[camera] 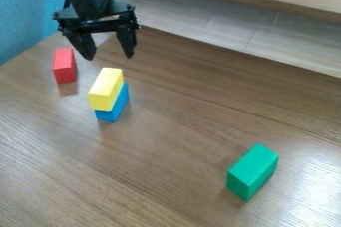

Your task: Put the Yellow block above the blue block and put it to the left of the table

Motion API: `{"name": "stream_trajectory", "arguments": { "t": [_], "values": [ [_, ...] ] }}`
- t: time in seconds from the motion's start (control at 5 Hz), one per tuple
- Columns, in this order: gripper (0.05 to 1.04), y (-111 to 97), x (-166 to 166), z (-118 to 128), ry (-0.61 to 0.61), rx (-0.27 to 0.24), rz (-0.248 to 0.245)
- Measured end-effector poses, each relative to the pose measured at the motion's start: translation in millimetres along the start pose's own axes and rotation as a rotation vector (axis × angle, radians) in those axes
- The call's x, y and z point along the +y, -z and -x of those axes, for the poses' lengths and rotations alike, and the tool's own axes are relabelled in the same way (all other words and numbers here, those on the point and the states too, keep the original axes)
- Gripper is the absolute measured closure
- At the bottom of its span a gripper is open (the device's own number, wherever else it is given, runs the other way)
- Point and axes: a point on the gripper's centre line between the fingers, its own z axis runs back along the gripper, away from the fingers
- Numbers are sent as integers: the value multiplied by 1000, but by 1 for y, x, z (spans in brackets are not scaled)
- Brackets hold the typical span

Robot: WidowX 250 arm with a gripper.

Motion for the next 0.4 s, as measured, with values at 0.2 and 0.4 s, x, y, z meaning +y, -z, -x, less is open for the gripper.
{"name": "stream_trajectory", "arguments": {
  "t": [0.2,0.4],
  "values": [
    [84,10,7,1,-15,23,-34],
    [84,22,7,3,-4,45,-69]
  ]
}}
